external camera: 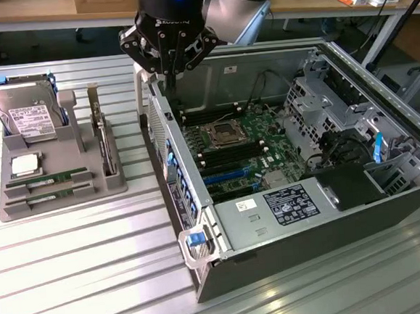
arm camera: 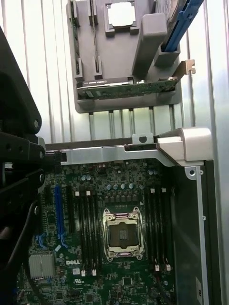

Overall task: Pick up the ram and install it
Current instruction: 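Reach for the ram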

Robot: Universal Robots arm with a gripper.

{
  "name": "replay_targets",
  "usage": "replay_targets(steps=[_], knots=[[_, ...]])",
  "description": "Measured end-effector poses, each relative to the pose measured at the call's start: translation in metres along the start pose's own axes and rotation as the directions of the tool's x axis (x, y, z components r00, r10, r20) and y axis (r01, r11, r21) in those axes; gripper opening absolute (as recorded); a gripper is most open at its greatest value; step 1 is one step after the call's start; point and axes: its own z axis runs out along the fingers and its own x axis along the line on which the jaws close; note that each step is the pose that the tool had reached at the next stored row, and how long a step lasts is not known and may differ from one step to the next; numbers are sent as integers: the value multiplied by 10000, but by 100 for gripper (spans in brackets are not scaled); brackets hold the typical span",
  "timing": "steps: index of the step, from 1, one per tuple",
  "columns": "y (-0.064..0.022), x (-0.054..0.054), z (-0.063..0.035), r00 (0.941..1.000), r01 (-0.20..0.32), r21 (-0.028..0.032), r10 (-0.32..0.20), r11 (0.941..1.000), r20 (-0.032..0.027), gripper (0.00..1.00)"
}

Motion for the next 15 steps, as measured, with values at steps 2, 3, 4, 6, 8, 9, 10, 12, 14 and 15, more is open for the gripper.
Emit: replay_targets(steps=[2,3,4,6,8,9,10,12,14,15], knots=[[-2,24,-1,10000,0,0,0,10000,0,11],[-2,34,-1,10000,-1,0,1,10000,0,11],[-3,45,-1,10000,0,0,0,10000,0,11],[-5,62,-2,10000,-1,0,1,10000,0,11],[-6,78,-2,10000,0,0,0,10000,0,11],[-6,88,-2,10000,0,0,0,10000,0,11],[-7,95,-2,10000,0,0,0,10000,0,11],[-8,111,-2,10000,0,0,0,10000,0,11],[-9,121,-3,10000,0,0,0,10000,-1,11],[-9,127,-3,10000,0,0,0,10000,0,11]])
